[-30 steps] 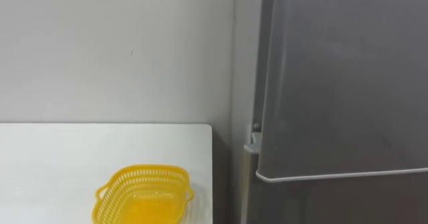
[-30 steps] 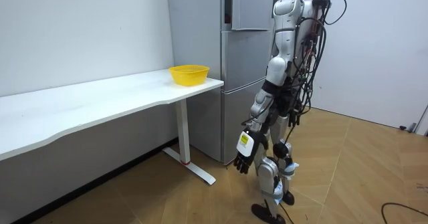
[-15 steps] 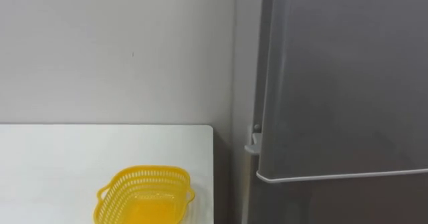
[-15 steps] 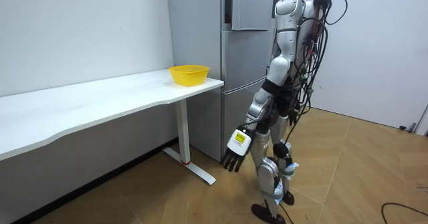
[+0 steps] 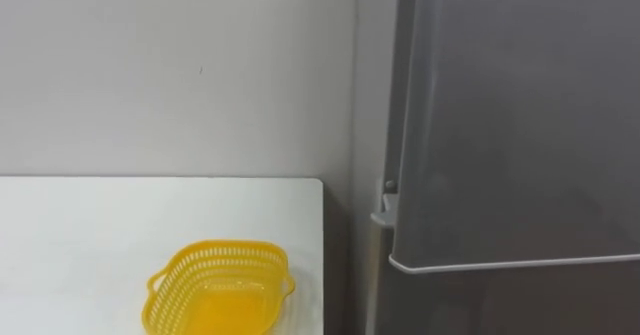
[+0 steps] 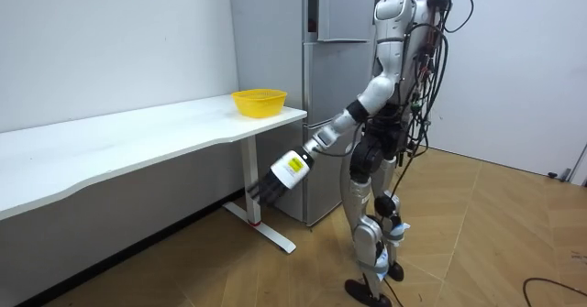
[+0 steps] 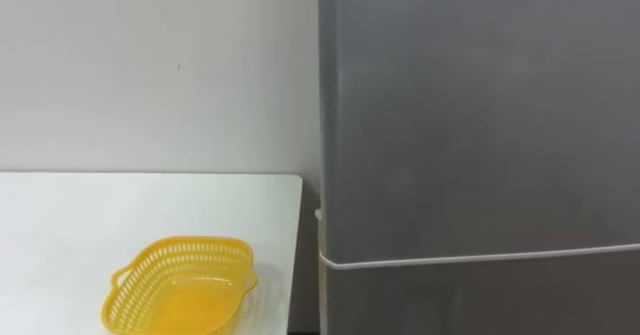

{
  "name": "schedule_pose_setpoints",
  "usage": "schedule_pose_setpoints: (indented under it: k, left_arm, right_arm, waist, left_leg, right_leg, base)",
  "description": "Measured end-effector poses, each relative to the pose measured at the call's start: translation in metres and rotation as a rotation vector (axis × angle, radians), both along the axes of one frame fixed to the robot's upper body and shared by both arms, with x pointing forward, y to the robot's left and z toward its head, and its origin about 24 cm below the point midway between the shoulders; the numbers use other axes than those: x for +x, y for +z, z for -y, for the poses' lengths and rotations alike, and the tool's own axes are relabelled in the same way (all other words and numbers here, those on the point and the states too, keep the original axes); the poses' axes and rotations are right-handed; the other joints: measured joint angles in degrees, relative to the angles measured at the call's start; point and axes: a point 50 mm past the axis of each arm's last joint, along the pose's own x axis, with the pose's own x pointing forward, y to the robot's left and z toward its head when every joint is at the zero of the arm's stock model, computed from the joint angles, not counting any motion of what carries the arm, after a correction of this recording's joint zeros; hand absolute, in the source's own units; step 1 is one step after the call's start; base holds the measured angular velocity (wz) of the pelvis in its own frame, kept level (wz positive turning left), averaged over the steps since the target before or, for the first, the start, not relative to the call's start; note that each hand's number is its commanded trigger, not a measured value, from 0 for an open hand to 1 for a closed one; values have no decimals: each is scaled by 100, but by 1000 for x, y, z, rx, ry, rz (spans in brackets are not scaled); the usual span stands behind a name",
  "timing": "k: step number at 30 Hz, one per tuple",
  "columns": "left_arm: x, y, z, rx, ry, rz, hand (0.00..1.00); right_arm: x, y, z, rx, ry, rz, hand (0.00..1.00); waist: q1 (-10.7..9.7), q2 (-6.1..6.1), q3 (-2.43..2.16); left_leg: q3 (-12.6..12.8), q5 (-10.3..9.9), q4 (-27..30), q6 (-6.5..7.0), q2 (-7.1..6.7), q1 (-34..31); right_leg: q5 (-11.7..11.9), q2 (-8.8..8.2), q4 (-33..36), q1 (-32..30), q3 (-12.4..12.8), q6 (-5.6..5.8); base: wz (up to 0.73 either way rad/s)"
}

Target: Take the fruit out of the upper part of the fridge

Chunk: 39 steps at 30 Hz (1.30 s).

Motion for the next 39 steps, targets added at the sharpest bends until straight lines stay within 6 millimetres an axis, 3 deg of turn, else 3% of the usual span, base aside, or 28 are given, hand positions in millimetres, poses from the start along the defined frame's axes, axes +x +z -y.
schedule_pose_setpoints:
  k: [5,14,22,28,35,39]
  left_arm:
    - [20,44,-3,88,55,222,0]
    - [41,125,8,218,6,613,0]
    - [44,163,19,198,-84,812,0]
    - [50,197,35,150,-268,986,0]
    - [67,224,57,161,-516,1089,0]
    - [73,230,69,58,-669,1142,0]
  right_arm:
    - [-2,0,-1,11,5,10,0]
    - [-4,0,-2,37,42,-9,0]
    - [-20,-2,-5,68,30,-67,0]
    - [-29,-3,-9,99,21,-103,0]
    - [-26,-4,-13,107,25,-95,0]
    - [-23,-4,-13,112,32,-92,0]
  waist:
    - [19,-47,-12]
    - [-33,-20,9]
    - [-36,-27,13]
    - [-78,-30,19]
    - [-319,-27,39]
    - [-515,-25,42]
  left_leg:
    - [-21,0,-4,0,-4,8]
    - [-23,0,-6,0,-6,91]
    - [-51,0,10,0,-4,82]
    - [-48,0,11,0,-2,64]
    - [-13,0,9,0,-7,39]
    - [87,0,9,0,1,-4]
  right_leg:
    - [3,-1,-26,26,-25,2]
    - [3,-1,-28,97,18,2]
    - [3,-21,-25,80,2,3]
    - [4,-6,-29,90,31,2]
    - [3,8,-44,79,29,4]
    - [4,2,-46,65,39,4]
  base:
    - [1]
    - [-3]
    - [3]
    - [0]
    - [0]
    - [-4]
